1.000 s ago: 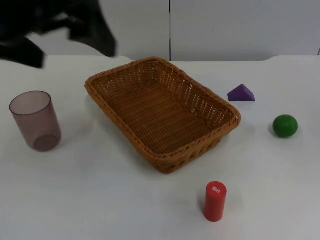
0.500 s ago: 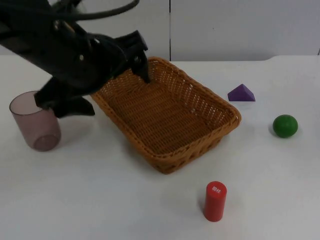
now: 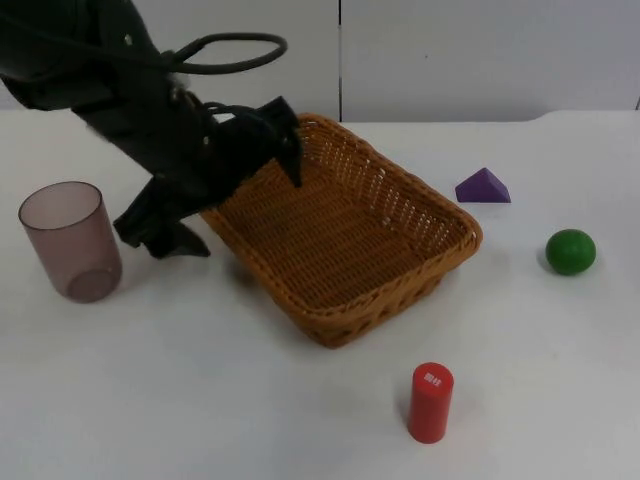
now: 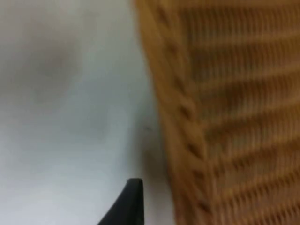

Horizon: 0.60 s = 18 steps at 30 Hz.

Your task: Pick up the basket with the left hand and place the triangular block into the basket with the right hand.

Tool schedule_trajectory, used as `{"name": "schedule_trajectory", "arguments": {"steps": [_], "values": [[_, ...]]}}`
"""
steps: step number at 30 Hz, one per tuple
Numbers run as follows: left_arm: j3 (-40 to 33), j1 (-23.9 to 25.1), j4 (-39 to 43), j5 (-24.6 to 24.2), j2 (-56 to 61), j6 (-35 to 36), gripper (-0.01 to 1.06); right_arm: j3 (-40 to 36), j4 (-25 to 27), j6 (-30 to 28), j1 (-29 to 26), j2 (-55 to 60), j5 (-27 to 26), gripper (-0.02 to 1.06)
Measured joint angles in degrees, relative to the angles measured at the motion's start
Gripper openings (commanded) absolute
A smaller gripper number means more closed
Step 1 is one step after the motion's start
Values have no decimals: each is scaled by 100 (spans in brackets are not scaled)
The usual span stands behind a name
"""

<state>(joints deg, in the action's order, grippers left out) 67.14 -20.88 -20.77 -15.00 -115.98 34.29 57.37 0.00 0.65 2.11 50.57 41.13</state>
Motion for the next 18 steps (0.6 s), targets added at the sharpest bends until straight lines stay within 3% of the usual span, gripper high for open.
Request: {"name": "schedule_trajectory", "arguments": {"steps": [8,18], "values": [[29,86,601,-111,-298,711,105,0,0,-65,0,0,12,105],[29,52,751,-201,-446,786,105,0,0,-65,0,0,-22,105]]}}
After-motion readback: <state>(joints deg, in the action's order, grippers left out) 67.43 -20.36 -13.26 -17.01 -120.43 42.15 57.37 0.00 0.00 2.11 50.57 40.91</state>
